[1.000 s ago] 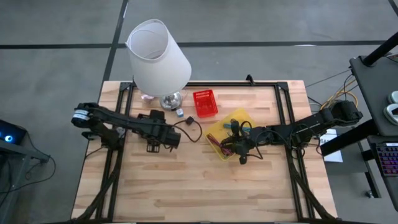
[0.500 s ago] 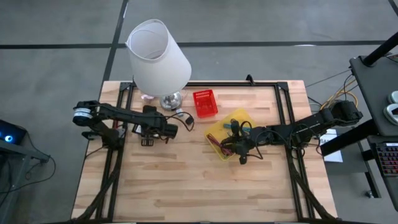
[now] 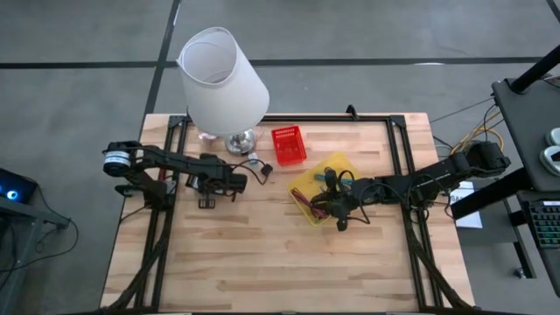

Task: Pick and place items into bin
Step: Put the card reader box into the black bin, then put the blue charger adapter into the red bin

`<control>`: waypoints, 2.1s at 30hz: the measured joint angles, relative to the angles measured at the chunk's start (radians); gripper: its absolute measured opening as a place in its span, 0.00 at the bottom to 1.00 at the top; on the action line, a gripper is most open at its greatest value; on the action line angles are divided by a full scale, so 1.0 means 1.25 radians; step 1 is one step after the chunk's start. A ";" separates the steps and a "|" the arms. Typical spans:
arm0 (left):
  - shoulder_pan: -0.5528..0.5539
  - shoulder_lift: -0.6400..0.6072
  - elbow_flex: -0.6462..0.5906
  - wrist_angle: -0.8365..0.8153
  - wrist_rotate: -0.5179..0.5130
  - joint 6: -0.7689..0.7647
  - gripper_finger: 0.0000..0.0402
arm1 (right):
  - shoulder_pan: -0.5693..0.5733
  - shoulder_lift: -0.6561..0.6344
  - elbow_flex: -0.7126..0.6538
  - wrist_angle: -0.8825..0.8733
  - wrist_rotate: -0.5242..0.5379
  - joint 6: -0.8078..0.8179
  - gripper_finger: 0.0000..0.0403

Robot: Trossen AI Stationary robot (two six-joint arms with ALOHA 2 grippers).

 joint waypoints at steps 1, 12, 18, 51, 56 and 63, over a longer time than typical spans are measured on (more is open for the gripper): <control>0.000 0.000 -0.003 0.008 0.017 0.011 0.03 | 0.000 0.000 0.000 0.000 0.000 0.000 0.14; 0.000 -0.036 0.041 -0.020 -0.056 0.022 0.03 | 0.000 0.000 0.000 0.001 0.000 0.000 0.14; 0.000 -0.111 0.083 0.046 -0.067 0.021 0.04 | 0.000 0.000 0.000 0.001 0.000 0.000 0.14; 0.097 0.013 0.056 0.609 -0.195 0.089 0.60 | -0.003 0.000 0.000 -0.003 0.000 0.000 0.14; 0.123 0.033 0.060 0.627 -0.195 0.093 0.60 | -0.003 0.000 0.000 -0.003 0.000 0.000 0.14; 0.169 0.033 0.056 0.640 -0.122 0.115 0.60 | -0.003 0.000 0.000 -0.005 0.000 0.000 0.14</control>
